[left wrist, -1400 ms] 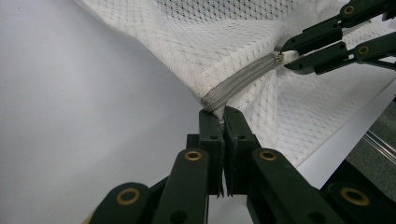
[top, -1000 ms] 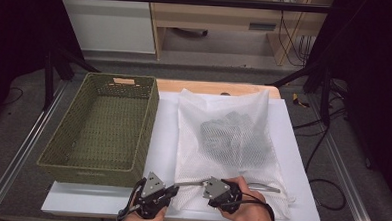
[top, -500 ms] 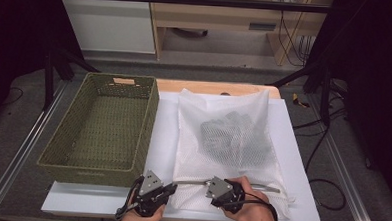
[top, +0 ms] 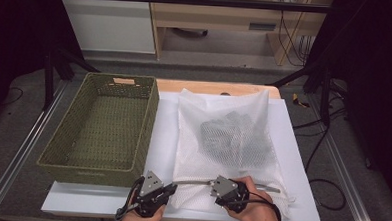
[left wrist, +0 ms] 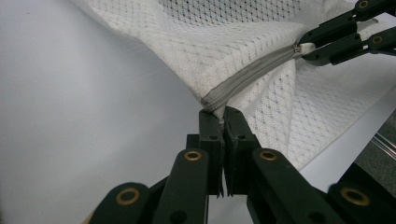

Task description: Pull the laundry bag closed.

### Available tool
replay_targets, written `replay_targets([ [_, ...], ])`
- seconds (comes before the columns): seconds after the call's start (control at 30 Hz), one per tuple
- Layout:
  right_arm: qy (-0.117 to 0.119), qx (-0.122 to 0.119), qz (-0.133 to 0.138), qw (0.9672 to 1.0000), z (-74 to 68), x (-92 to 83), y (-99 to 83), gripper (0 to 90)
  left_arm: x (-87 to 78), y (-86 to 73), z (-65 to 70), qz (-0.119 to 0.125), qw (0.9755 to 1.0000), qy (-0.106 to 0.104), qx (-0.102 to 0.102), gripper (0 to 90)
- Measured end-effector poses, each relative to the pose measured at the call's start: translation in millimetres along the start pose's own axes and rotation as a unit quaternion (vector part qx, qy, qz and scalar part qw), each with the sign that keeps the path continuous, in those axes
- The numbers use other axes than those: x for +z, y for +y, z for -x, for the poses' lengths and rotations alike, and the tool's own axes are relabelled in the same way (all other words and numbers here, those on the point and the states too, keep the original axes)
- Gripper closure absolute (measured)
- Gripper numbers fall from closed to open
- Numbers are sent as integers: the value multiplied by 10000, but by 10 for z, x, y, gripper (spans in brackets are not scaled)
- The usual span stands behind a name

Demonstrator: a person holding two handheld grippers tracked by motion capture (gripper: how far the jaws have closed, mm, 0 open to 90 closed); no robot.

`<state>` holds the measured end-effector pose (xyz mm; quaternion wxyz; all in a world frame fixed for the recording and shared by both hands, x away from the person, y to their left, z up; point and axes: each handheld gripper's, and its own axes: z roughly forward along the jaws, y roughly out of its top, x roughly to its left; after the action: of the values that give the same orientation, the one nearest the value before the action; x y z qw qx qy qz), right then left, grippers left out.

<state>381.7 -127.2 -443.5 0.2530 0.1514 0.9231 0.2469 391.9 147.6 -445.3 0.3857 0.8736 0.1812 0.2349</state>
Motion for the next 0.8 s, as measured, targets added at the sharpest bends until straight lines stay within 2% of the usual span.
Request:
replay_targets([
  [0.07, 14, -17, -29, 10000, -9, 19, -4, 822, -2, -1, -8, -6, 10000, -10, 38, 878],
  [0.2, 15, -86, -78, 9999, -20, 27, -2, 822, 13, -7, 1, -6, 10000, -36, -20, 878],
  [0.33, 19, -184, -164, 9997, -19, 52, -21, 822, 20, -7, -26, -22, 9999, -59, 107, 879],
  [0.5, 10, -143, -175, 9997, 1, 32, -57, 822, -17, -29, -43, -55, 10000, 41, 50, 878],
  [0.57, -76, -163, -240, 9995, -3, 30, -68, 822, -3, -46, -36, -59, 10000, 39, 7, 878],
  [0.67, -108, -195, -342, 9992, -9, 48, -90, 822, 12, -63, -46, -76, 10000, 8, 55, 878],
  [0.8, -74, -147, -306, 9994, 7, 48, -114, 821, 10, -62, -43, -75, 10000, 35, 39, 878],
])
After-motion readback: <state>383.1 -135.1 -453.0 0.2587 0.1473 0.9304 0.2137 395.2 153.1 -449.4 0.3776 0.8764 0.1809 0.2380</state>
